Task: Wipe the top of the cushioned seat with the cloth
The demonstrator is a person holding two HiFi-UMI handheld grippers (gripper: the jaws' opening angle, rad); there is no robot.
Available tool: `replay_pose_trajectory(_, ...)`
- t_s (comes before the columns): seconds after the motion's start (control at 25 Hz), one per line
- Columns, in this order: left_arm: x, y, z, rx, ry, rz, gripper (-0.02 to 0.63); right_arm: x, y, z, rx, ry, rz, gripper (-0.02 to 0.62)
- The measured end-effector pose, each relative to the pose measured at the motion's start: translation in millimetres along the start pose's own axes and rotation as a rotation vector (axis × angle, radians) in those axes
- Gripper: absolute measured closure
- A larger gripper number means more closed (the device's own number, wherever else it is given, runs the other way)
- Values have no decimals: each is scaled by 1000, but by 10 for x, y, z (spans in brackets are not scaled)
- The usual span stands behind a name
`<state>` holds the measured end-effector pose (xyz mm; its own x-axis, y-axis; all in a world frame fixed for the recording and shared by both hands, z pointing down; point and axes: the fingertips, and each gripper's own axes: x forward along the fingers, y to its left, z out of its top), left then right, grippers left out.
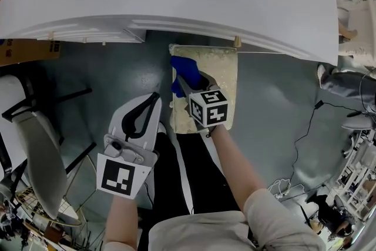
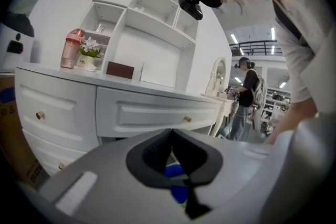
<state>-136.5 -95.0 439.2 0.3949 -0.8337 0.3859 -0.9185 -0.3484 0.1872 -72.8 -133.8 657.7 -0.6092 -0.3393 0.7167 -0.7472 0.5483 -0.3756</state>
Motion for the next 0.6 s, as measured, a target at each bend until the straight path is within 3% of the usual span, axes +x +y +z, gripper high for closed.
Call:
replay_pose_trajectory(0.32,74,44,-62,13,17,-2,606,272,-156,-115,-28,70,-10,425)
replay_pose_trajectory(0.6,129,91,-40,10,5,2,606,275,-273,-102,-86,66,-64,329)
